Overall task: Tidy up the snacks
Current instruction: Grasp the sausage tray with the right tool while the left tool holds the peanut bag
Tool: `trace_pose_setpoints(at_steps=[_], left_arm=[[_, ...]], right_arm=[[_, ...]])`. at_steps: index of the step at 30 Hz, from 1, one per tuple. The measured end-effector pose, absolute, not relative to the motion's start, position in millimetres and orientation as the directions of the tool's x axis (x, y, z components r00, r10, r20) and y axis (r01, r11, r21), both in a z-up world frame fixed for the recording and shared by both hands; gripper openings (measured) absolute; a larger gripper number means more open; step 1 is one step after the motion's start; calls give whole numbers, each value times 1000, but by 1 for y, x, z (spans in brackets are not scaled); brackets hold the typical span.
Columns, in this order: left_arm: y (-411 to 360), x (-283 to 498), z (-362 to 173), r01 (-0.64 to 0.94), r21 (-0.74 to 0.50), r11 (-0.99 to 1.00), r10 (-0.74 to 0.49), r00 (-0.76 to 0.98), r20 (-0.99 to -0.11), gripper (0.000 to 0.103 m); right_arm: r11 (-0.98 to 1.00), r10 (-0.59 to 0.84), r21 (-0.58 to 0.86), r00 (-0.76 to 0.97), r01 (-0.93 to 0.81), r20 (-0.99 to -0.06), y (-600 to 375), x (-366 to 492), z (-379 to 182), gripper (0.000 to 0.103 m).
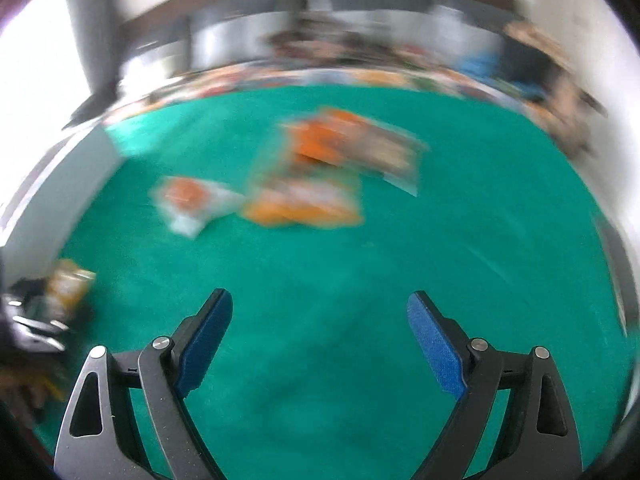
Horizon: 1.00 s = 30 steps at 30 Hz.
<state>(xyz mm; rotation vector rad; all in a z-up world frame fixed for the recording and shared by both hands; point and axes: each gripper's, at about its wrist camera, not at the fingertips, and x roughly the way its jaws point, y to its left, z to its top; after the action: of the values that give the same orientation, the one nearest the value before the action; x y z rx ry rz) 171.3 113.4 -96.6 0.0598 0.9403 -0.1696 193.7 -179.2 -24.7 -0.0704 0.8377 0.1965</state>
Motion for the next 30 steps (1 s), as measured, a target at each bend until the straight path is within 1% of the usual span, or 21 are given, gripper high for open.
trace_pose_setpoints(at_steps=[3,7,9,11,12,13,14,15,16,20,25,30], left_arm=[[113,171,-97,171,-23,985,-119,577,-808,103],[113,171,-97,171,-23,985,-119,578,-808,103],[113,171,-97,171,-23,985,-119,577,-808,103],[113,172,-97,171,-24,985,-120,577,-808,103],[113,172,-97,171,-24,985,-120,577,-808,103],[113,172,-97,171,-24,985,-120,577,-808,103],[113,171,-97,171,-24,985,-120,577,-808,103],[113,171,-97,171,-24,985,-120,577,-808,103],[113,171,-97,171,-24,985,-120,577,-808,103],[113,171,-97,171,-24,985,-119,578,-808,103],[113,171,-97,171,-24,985,-120,578,-807,103],[113,171,-97,171,-24,985,-120,578,-807,103]], right_arm=[[928,221,-8,568,-372,-793,-116,242,-28,91],[876,148,-139,532,-462,-834,-63,291,-54,89],[875,139,-114,468,-471,-873,-54,312,-73,89],[882,199,-48,463,-468,-864,-56,321,-76,89],[889,192,-51,470,-456,-861,-56,322,-76,88],[890,184,-59,475,-451,-861,-57,321,-75,80],[894,179,-61,478,-444,-860,-59,319,-73,63],[902,178,-49,474,-429,-862,-63,320,-70,61],[910,190,-12,445,-413,-875,-66,324,-67,61],[913,149,-30,400,-406,-904,-77,306,-63,60],[931,231,91,377,-355,-897,-106,267,-51,61],[933,239,118,337,-341,-911,-149,209,-58,61]])
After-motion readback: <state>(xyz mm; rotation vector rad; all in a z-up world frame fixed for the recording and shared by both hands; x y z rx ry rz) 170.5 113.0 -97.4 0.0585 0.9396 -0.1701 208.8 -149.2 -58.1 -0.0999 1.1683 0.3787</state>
